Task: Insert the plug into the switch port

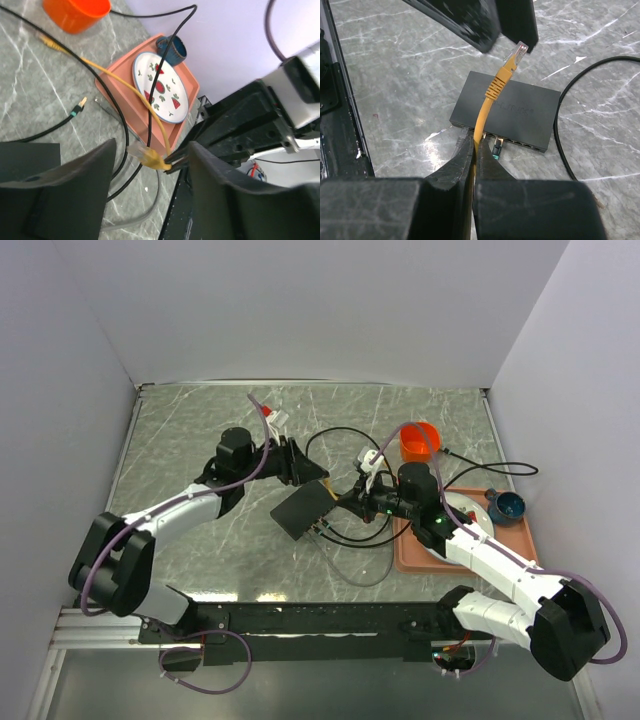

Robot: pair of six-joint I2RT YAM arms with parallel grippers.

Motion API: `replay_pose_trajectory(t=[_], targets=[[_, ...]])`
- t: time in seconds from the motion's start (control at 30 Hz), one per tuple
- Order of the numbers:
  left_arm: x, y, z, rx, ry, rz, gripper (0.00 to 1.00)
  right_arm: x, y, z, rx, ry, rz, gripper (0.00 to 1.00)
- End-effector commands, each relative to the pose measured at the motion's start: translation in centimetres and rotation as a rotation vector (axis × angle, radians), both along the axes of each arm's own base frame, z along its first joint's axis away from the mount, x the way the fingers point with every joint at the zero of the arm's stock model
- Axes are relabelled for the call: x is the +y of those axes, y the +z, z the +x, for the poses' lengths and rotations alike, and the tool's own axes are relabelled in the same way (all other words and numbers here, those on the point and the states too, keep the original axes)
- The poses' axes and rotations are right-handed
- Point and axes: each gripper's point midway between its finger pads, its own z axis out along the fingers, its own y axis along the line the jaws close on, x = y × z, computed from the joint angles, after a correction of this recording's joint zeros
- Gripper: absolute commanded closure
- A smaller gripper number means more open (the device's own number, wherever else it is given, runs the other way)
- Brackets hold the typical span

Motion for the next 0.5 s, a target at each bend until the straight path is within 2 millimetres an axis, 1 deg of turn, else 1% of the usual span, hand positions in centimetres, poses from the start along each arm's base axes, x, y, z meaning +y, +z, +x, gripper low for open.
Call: replay_pose_trajectory(t=[0.0,0.07,0.13,0.17,0.2,0.27,0.3,0.33,0.4,0.43,0.47], targets=[[-1.0,0.9,0.8,-0.012,-0.01,-0.018,0.41,0.4,2.5,0.0,-0.075,0.026,0.057,1.0],[-1.4,0.6,0.8,-0.007,-0.025,-0.018,0.46,0.3,2.6,-0.1,-0.075,0.028,0.056,1.0],[-1.7,0.3,0.7,0.005,-0.037,-0.022,0.49,0.4,2.6,-0.2,-0.077,0.032,0.057,1.0],[-1.8,0.6,0.6,-0.009,-0.043,-0.035,0.51,0.4,2.6,-0.2,-0.078,0.032,0.058,1.0],[-1.9,0.7,0.6,-0.008,-0.047,-0.041,0.53,0.4,2.5,-0.3,-0.072,0.04,0.056,1.0],[-2.1,0.8,0.4,-0.008,-0.055,-0.055,0.6,0.5,2.4,-0.4,-0.065,0.045,0.056,1.0],[-2.1,0.8,0.5,-0.009,-0.06,-0.059,0.64,0.5,2.4,-0.4,-0.062,0.048,0.057,1.0],[-2.3,0.9,0.3,-0.004,-0.065,-0.063,0.72,0.6,2.3,-0.4,-0.058,0.05,0.058,1.0],[-2.5,1.1,0.3,-0.01,-0.07,-0.069,0.8,0.6,2.2,-0.4,-0.056,0.047,0.055,1.0],[-2.5,1.2,0.3,-0.005,-0.073,-0.074,0.86,0.6,2.0,-0.4,-0.053,0.047,0.052,1.0],[-2.6,1.2,0.3,-0.004,-0.074,-0.075,0.89,0.6,1.9,-0.3,-0.047,0.046,0.048,1.0]])
